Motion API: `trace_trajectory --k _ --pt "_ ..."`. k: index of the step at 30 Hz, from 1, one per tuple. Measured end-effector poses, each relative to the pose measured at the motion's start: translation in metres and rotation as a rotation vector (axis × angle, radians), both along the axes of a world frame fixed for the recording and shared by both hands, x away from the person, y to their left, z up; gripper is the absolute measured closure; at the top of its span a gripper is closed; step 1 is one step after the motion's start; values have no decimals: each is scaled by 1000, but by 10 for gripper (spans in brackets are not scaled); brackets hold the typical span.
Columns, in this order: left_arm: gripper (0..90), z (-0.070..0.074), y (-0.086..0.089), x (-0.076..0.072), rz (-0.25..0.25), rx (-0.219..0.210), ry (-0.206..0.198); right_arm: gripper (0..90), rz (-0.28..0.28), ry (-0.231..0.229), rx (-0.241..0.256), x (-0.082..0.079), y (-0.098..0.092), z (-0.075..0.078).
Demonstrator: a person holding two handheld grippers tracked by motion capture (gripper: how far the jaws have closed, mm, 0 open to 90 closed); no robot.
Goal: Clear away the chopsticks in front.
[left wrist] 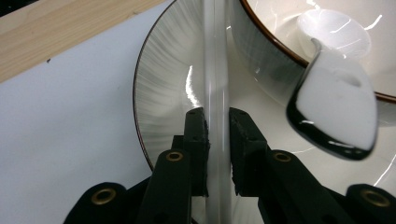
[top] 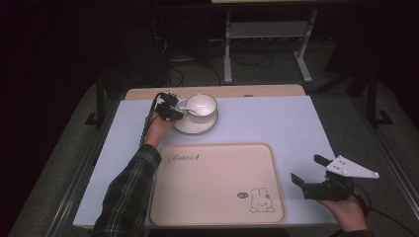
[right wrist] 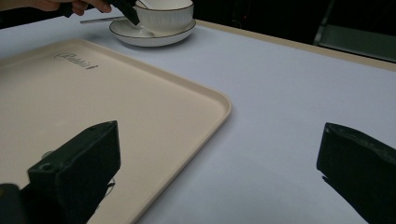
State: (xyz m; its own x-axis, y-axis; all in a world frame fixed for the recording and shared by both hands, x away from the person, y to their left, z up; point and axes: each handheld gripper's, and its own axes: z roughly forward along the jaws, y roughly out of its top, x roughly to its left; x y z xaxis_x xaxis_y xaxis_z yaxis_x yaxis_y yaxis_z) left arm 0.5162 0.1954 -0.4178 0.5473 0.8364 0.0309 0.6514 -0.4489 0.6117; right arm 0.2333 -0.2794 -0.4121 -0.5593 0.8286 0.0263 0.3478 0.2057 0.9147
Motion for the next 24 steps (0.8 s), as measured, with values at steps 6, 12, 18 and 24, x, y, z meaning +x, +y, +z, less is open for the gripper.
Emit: trace_trajectory --k 6,12,18,24 --pt "684 14 7 -11 -14 -23 -18 0 2 -1 0 0 0 0" --pt "669 24 25 -30 -14 -44 -30 0 4 -1 -3 -1 2 1" --pt "742 24 41 -39 -14 -69 -29 0 8 0 -7 -1 4 0" --pt "774 19 46 -39 -18 -96 -8 0 4 3 -11 0 4 0"
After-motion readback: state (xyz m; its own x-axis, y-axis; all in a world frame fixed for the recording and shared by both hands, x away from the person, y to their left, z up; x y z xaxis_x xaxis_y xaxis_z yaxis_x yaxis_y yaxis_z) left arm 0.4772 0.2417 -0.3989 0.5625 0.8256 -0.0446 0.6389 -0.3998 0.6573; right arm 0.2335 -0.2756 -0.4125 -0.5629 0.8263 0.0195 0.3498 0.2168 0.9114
